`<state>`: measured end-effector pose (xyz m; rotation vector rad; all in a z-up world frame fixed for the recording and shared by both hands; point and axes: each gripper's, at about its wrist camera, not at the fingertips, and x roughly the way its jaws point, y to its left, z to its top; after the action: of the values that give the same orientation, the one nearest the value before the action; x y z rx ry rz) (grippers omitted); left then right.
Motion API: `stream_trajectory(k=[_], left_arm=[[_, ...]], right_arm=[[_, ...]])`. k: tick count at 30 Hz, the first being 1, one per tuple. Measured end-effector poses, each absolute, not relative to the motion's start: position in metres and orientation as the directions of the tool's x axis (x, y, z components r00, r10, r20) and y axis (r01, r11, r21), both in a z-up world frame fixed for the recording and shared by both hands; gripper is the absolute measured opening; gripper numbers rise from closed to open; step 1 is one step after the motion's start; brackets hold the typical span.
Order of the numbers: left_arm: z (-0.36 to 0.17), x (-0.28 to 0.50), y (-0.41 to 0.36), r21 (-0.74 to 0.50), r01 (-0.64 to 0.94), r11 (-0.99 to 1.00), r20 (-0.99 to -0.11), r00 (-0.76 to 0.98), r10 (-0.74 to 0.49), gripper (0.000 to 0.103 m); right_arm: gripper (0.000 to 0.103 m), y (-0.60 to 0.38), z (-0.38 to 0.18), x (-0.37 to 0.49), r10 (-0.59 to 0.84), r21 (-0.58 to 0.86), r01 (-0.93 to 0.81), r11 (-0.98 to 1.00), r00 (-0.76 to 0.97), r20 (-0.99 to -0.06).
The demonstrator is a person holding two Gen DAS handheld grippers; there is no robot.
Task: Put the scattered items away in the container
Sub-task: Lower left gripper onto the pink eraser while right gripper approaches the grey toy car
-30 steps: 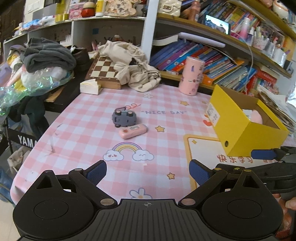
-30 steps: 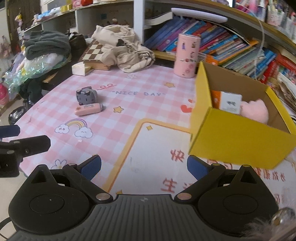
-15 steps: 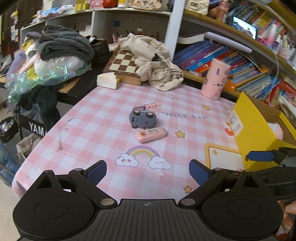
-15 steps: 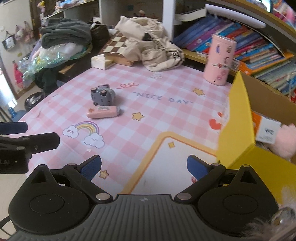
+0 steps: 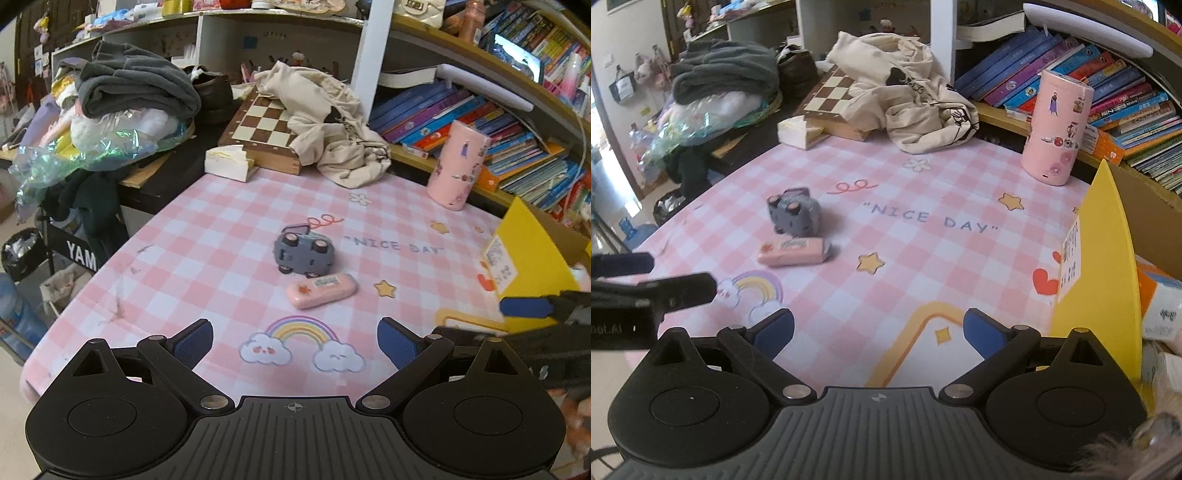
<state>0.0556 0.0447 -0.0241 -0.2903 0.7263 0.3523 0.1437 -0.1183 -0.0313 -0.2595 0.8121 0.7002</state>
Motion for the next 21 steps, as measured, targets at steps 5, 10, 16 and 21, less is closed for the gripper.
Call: stream_trajectory(k=[5, 10, 16, 21], left_arm=[[-0.033, 0.068, 0.051, -0.115, -0.412, 0.904, -0.700, 0.679, 0.220, 0.097], [-0.041, 0.081, 0.052, -0.103, -0.383, 0.918, -0.699, 0.684, 0.207, 0.096], [-0.049, 0.102, 0.049, -0.084, -0.333, 0.939, -0.683, 0.706, 0.190, 0.096], [-0.058, 0.121, 0.049, -0.067, -0.299, 0.952, -0.683, 0.710, 0.174, 0.090]], right_arm=[[0.099, -0.106, -0.029, 0.164, 0.486, 0.050, -0.670, 0.741, 0.483, -0.728], [0.099, -0.088, -0.025, 0.182, 0.515, 0.056, -0.692, 0.720, 0.478, -0.712], [0.098, -0.065, -0.021, 0.203, 0.553, 0.074, -0.724, 0.686, 0.454, -0.699], [0.091, -0.048, -0.020, 0.221, 0.583, 0.095, -0.754, 0.650, 0.415, -0.698]])
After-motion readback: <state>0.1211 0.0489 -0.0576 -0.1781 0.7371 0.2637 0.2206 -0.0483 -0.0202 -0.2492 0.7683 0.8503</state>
